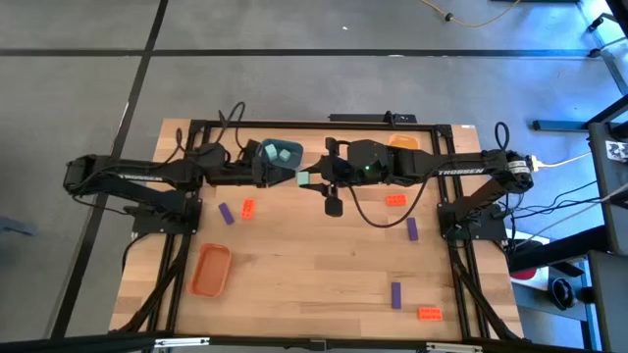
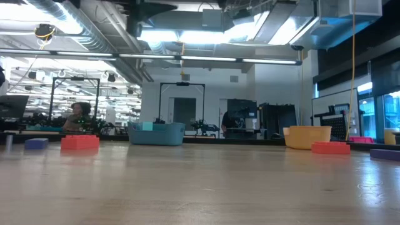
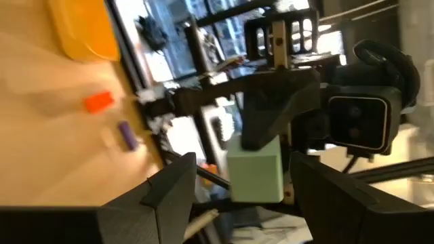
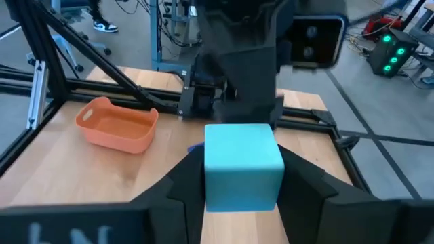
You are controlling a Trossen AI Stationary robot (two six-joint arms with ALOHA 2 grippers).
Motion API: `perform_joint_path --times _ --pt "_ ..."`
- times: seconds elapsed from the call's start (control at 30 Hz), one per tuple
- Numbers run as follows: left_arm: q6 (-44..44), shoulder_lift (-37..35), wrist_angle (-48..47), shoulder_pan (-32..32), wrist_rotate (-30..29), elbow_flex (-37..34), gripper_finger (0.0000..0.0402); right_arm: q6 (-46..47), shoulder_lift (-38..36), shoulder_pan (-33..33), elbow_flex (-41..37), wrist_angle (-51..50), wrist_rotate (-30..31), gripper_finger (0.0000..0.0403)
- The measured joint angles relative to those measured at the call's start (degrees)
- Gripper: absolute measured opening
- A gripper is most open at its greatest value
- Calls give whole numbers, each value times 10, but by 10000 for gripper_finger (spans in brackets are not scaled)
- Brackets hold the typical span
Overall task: Sort & place blocks by color
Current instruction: Put the sky blue block into the blue bin
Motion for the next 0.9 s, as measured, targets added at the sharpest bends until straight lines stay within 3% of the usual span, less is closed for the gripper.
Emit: perform_joint_path --times 0.27,0.73,0.9 --pt "-16 46 82 -10 8 -1 229 5 13 0 3 6 0 137" --pt "-14 56 94 -22 26 0 228 21 20 0 3 20 -1 137" --pt "13 56 94 -20 22 0 209 21 20 0 3 21 -4 137"
